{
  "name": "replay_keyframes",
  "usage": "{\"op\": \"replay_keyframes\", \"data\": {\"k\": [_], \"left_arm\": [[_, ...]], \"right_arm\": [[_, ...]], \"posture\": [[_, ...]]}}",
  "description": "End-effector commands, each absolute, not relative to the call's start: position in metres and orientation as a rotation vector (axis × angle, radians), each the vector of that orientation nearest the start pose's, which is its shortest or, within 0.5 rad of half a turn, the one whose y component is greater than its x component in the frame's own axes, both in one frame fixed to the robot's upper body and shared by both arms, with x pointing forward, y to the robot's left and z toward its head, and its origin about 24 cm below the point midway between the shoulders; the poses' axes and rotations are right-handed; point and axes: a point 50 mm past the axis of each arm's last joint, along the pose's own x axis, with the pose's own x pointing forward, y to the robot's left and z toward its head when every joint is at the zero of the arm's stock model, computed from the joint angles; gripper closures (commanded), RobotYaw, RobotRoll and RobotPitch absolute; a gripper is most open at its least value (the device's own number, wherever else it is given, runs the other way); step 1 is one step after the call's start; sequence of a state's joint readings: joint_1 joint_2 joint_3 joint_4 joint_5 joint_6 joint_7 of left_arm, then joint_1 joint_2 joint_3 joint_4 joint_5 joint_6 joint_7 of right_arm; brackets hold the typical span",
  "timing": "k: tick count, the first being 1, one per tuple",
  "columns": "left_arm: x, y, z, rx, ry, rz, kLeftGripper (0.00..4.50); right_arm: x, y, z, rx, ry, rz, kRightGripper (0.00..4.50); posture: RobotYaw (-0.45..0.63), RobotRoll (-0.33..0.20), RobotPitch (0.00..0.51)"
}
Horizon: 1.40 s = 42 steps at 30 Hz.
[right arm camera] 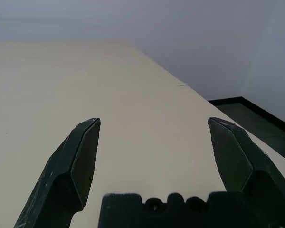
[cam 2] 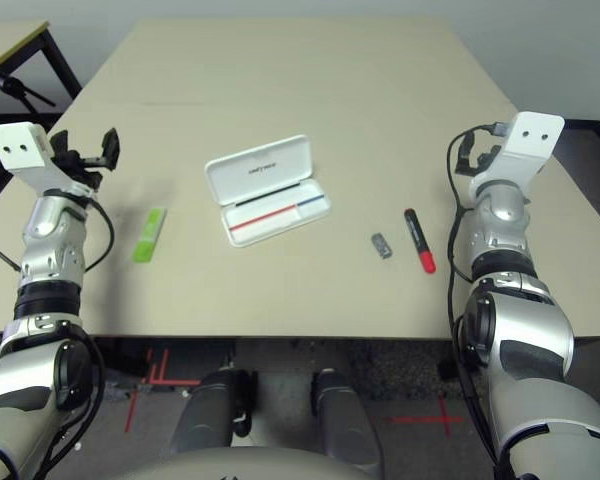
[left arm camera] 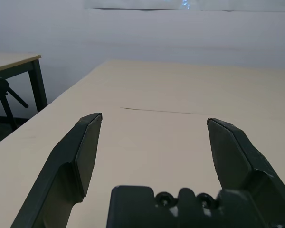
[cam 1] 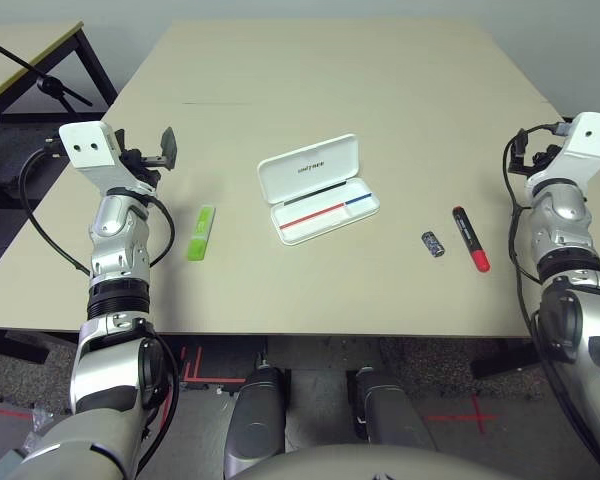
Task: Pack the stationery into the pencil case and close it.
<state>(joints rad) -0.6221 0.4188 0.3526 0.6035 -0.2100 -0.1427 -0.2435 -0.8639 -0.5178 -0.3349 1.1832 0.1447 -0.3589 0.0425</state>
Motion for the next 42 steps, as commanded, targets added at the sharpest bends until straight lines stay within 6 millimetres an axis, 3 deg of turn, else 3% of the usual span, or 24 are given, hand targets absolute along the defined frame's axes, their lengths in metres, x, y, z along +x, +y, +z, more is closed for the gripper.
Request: {"op": "replay_keyframes", "data": {"k": [1,11,18,24,31,35,42], "left_arm": [[0.349,0.284,0.152,0.036,-0.282,0.104,0.04],[0.354,0.276,0.152,0.03,-0.274,0.07,0.04],[0.352,0.276,0.162,0.031,-0.277,0.027,0.04],[0.348,0.27,0.172,0.059,-0.272,-0.068,0.04],[0.336,0.25,0.179,0.141,-0.21,-0.265,0.04],[0.324,0.232,0.182,0.19,-0.17,-0.434,0.04],[0.285,0.189,0.177,0.248,-0.043,-0.828,0.04]], "right_arm": [[0.366,-0.315,0.137,-0.036,-0.172,-0.384,0.0],[0.362,-0.32,0.134,-0.041,-0.154,-0.358,0.0],[0.367,-0.315,0.137,-0.1,-0.063,-0.12,0.0],[0.368,-0.303,0.142,-0.041,0.053,0.226,0.0],[0.357,-0.286,0.149,-0.102,0.193,0.607,0.0],[0.353,-0.28,0.153,-0.116,0.234,0.71,0.0],[0.354,-0.271,0.161,-0.13,0.264,0.802,0.0]], "posture": [[0.04,0.0,0.07],[0.02,0.0,0.081],[0.02,0.0,0.092],[0.02,0.0,0.097],[0.04,0.0,0.101],[0.06,0.0,0.101],[0.08,0.0,0.102]]}}
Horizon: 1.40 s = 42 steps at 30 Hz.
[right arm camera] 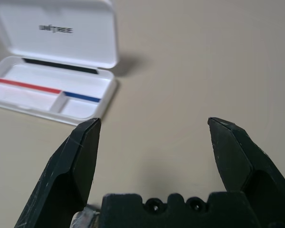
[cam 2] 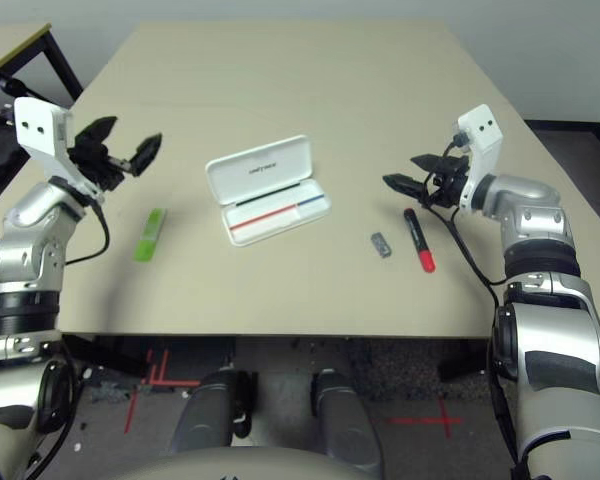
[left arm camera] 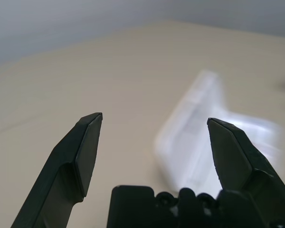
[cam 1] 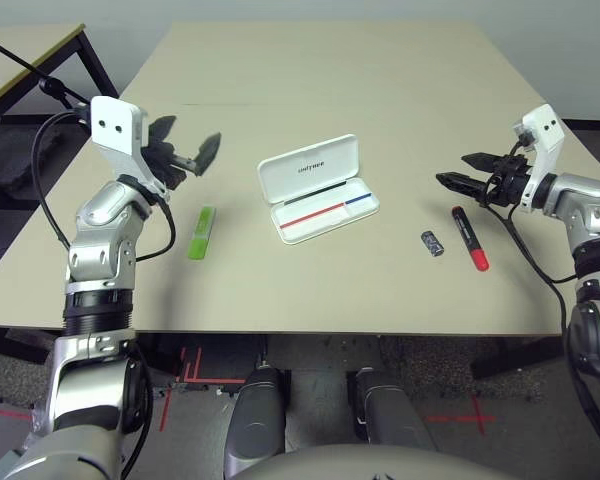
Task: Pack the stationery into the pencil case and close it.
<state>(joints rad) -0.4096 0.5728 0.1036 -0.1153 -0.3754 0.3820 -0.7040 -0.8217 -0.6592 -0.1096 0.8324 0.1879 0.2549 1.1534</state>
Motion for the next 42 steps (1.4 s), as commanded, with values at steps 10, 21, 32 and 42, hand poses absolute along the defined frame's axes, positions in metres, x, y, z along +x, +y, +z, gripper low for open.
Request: {"op": "replay_keyframes", "data": {"k": [10,21,32,42], "left_arm": [[0.281,0.158,0.147,0.4,0.201,-0.996,0.04],[0.297,0.131,0.121,0.526,0.334,-1.074,0.04],[0.301,0.132,0.1,0.606,0.44,-1.084,0.04],[0.303,0.127,0.098,0.638,0.461,-1.113,0.04]], "right_arm": [[0.356,-0.264,0.157,-0.141,0.274,0.822,0.0],[0.353,-0.262,0.152,-0.169,0.29,0.835,0.0],[0.351,-0.266,0.153,-0.186,0.277,0.807,0.0],[0.349,-0.266,0.15,-0.189,0.265,0.784,0.0]], "posture": [[0.08,0.0,0.107],[0.05,0.0,0.105],[0.02,0.0,0.091],[0.0,0.0,0.089]]}}
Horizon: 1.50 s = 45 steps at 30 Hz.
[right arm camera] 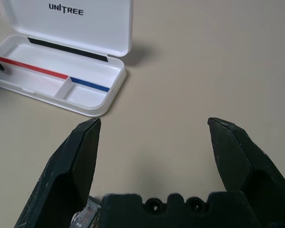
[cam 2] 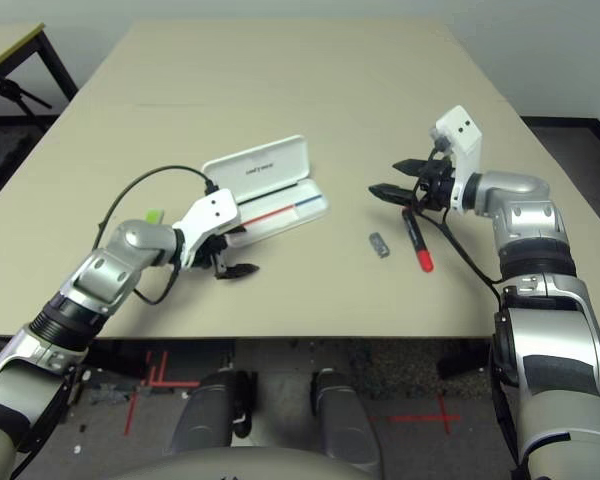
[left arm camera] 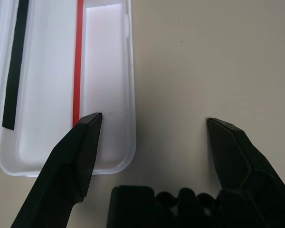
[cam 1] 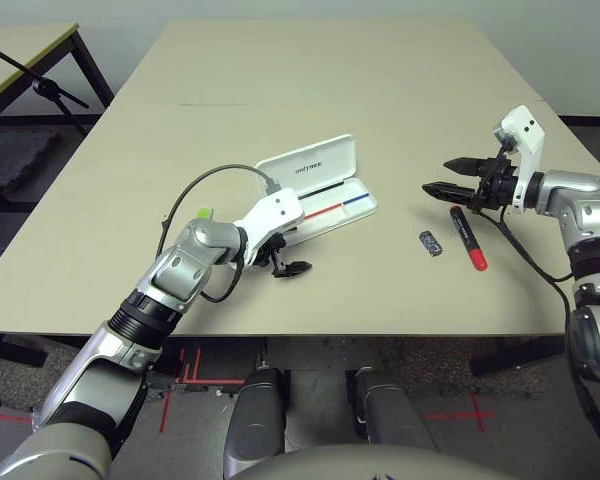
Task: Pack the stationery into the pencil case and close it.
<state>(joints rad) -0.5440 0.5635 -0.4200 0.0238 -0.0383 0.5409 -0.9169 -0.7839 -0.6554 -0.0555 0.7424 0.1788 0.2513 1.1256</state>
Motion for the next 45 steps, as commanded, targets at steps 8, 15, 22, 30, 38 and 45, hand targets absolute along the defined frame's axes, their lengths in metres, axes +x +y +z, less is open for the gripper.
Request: {"op": "replay_keyframes", "data": {"k": [8,15,22,30,38,45], "left_arm": [[0.306,0.125,0.098,0.672,0.475,-1.137,1.31],[0.314,0.124,0.108,0.714,0.433,-1.139,4.18],[0.316,0.124,0.128,0.807,0.343,-1.18,4.48],[0.301,0.132,0.146,0.918,0.226,-1.34,4.48],[0.28,0.147,0.133,0.898,0.297,-1.428,4.48],[0.272,0.15,0.12,0.824,0.336,-1.435,4.48]], "right_arm": [[0.344,-0.268,0.149,-0.185,0.268,0.775,0.0],[0.339,-0.272,0.149,-0.185,0.278,0.771,0.0],[0.337,-0.271,0.145,-0.207,0.295,0.776,0.0],[0.332,-0.261,0.144,-0.19,0.34,0.905,0.0],[0.322,-0.255,0.144,-0.219,0.405,1.017,0.0],[0.322,-0.248,0.143,-0.238,0.417,1.05,0.0]], "posture": [[-0.03,0.0,0.087],[-0.04,0.0,0.083],[-0.03,0.0,0.081],[-0.01,0.0,0.087],[-0.01,0.0,0.1],[0.0,0.0,0.11]]}}
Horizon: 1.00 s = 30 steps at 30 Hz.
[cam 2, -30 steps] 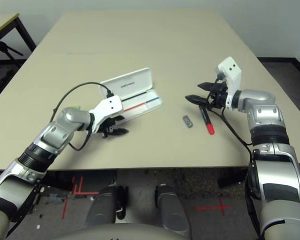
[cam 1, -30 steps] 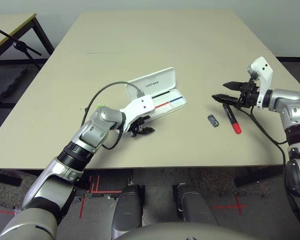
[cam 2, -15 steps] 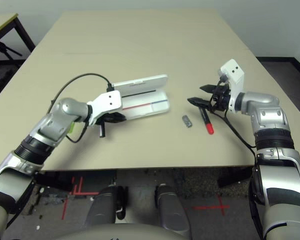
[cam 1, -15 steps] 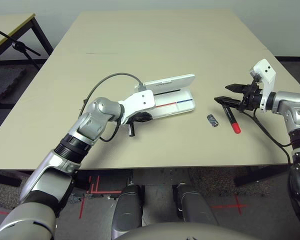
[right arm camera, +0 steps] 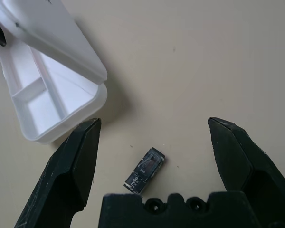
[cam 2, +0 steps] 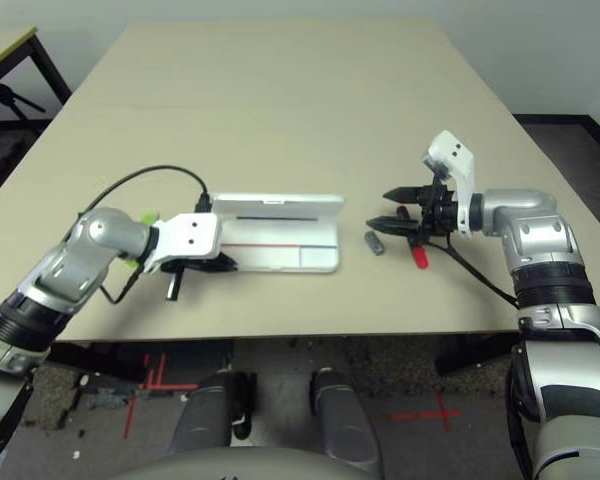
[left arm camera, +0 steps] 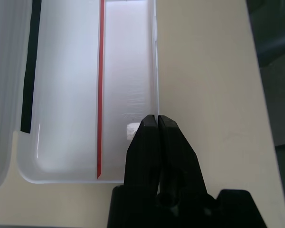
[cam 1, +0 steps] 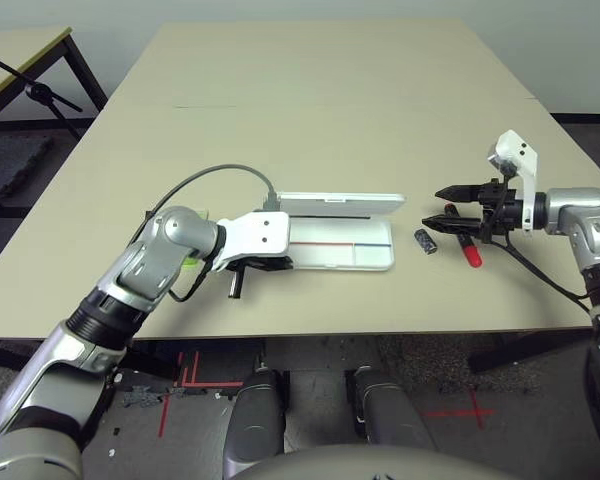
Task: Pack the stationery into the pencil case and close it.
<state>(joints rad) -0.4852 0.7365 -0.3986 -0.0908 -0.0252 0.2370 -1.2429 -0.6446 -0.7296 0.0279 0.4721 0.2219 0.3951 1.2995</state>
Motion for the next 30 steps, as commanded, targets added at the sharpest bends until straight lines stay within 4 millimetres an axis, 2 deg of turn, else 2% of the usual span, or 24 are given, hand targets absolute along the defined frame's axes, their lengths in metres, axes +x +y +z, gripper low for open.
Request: {"op": "replay_keyframes", "data": {"k": [1,14,30], "left_arm": [[0.273,0.15,0.119,0.82,0.338,-1.428,4.48],[0.278,0.154,0.108,0.787,0.378,-1.386,4.48],[0.284,0.157,0.105,0.821,0.407,-1.388,4.48]], "right_arm": [[0.322,-0.247,0.143,-0.239,0.418,1.054,0.0],[0.321,-0.24,0.141,-0.251,0.426,1.078,0.0],[0.321,-0.239,0.139,-0.26,0.423,1.066,0.0]], "posture": [[0.0,0.0,0.11],[0.0,0.0,0.109],[-0.01,0.0,0.106]]}}
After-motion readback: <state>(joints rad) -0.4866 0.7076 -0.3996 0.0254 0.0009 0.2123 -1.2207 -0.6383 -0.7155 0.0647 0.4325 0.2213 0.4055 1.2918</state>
